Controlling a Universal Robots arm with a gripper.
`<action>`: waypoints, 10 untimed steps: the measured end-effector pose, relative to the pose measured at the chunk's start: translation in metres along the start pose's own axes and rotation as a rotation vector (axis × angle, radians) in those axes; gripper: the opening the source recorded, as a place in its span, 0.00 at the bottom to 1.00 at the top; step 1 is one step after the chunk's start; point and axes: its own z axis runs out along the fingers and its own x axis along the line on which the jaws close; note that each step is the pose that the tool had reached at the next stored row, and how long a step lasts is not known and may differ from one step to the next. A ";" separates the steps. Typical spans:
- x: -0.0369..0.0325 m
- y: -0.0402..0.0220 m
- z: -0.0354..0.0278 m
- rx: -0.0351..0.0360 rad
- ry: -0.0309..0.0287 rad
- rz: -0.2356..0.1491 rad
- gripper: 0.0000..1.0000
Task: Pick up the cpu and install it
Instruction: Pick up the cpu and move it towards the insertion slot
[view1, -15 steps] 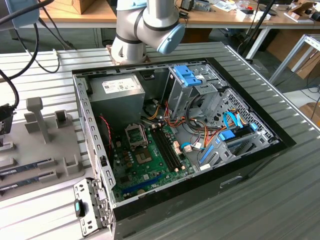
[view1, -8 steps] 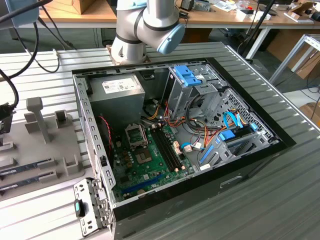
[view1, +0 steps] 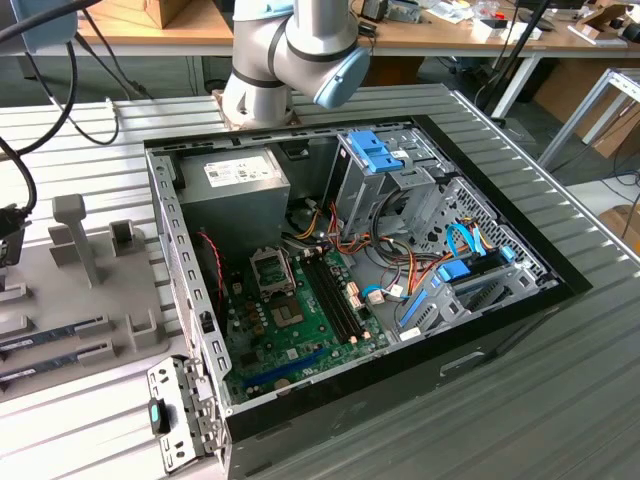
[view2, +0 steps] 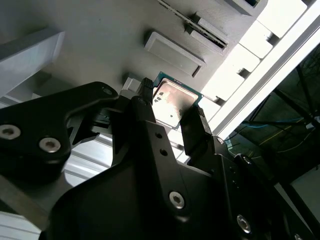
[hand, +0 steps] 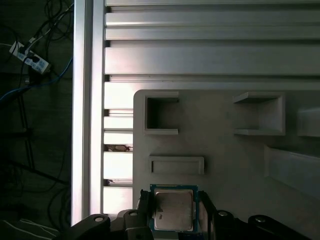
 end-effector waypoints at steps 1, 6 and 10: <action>0.0000 0.0000 -0.0001 0.0000 0.0000 0.000 0.47; 0.0001 0.0000 -0.0012 0.0000 0.0000 0.000 0.47; 0.0001 0.0000 -0.0020 0.0001 0.0000 0.000 0.47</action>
